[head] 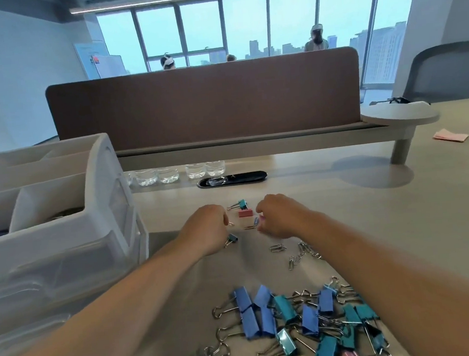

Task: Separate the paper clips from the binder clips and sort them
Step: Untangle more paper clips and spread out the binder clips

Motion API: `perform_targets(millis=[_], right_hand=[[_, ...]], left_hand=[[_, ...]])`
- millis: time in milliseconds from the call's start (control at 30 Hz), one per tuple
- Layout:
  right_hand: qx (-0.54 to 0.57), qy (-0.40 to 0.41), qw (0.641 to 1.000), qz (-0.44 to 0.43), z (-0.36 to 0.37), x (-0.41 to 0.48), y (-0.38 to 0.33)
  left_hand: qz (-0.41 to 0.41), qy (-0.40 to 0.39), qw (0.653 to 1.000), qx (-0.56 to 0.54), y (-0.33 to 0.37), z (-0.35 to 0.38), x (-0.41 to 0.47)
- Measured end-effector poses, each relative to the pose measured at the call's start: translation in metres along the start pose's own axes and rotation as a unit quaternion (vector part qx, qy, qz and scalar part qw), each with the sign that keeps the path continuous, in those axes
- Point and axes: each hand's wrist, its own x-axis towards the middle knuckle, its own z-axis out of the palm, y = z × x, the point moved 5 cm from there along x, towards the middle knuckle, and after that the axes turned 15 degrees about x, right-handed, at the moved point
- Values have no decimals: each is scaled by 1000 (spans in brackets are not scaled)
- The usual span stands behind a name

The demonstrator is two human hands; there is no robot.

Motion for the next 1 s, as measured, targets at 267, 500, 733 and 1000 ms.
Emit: perform_targets(millis=[267, 500, 733, 1000], right_hand=[[60, 30, 998, -4, -9, 3, -3], [201, 63, 977, 2, -21, 1, -5], [407, 64, 910, 37, -27, -5, 1], [299, 52, 952, 31, -24, 0, 0]], left_hand=[[20, -54, 998, 37, 2, 12, 1], [13, -48, 999, 20, 1, 23, 8], [18, -54, 998, 3, 2, 25, 9], [48, -26, 998, -11, 6, 25, 11]])
